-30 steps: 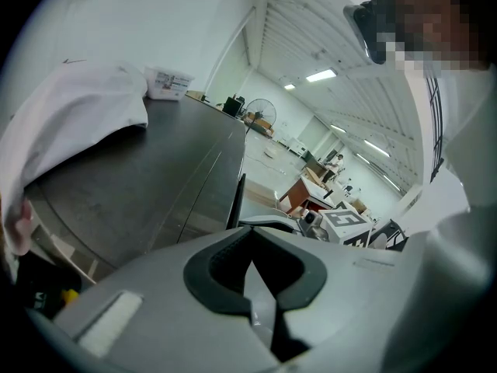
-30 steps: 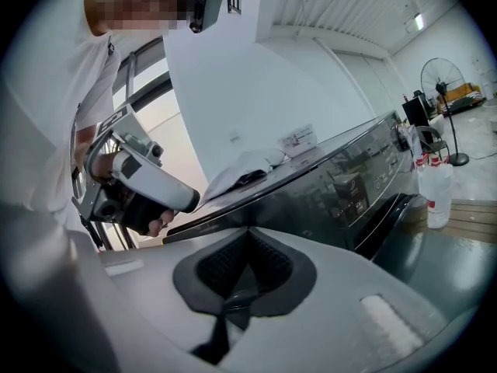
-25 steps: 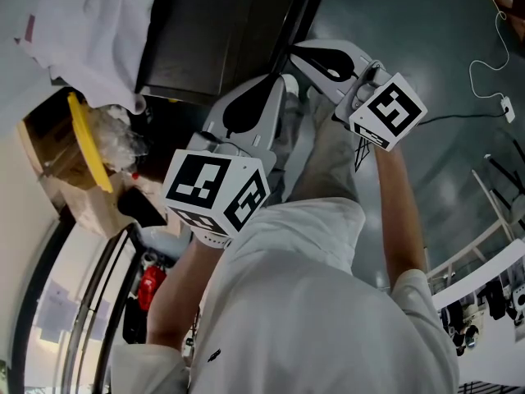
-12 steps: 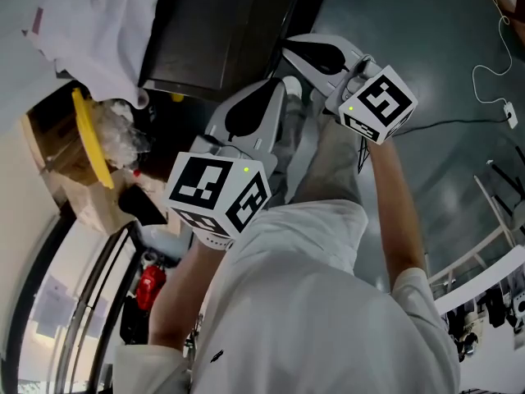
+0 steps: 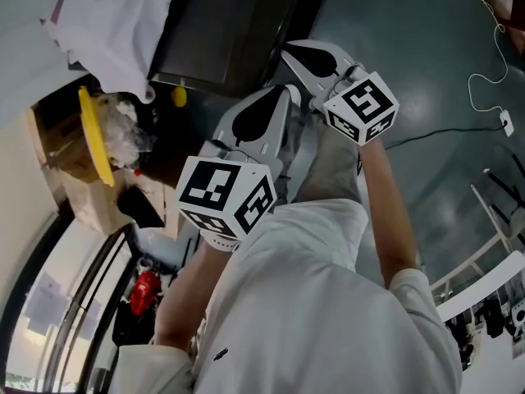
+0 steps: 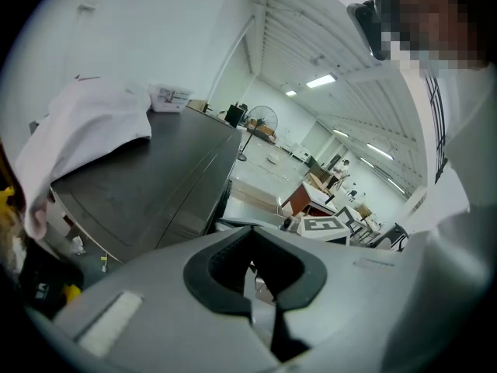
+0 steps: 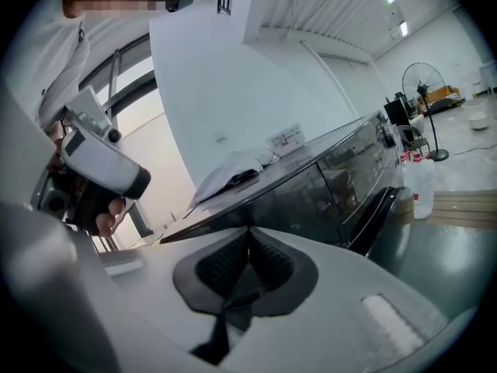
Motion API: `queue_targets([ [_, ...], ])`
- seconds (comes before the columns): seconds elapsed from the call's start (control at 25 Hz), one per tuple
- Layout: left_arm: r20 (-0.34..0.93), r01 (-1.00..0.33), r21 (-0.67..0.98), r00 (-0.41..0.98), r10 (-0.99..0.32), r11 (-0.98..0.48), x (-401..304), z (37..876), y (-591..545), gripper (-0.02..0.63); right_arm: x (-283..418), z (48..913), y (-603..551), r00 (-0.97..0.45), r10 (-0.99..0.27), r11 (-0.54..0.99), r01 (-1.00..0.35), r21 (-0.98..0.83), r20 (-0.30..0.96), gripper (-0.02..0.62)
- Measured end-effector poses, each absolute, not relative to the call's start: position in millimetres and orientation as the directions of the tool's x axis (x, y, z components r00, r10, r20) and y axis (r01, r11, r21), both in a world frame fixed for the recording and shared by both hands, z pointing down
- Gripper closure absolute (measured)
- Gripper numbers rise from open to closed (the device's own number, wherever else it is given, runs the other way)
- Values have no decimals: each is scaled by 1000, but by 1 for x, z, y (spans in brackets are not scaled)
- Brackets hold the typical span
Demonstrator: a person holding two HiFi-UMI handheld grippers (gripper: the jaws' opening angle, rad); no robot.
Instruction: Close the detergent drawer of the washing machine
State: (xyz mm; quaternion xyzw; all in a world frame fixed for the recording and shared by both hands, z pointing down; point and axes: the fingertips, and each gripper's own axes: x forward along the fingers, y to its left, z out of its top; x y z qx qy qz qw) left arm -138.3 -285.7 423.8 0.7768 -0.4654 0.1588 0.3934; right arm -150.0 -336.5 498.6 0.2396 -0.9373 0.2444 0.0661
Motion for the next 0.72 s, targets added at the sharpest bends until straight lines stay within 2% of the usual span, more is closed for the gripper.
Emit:
queue_targets([
  [0.28,583,-844,467,518,-626,-264,-137,403,-279,589,-128,475,-324,-852,-453,743,-523,-417,260,571],
  [0.72,533,-831,455,542,-649,-320,-139,364,-266,589,-103,419,-300,-801,-518,727,-598,-339,301,571],
])
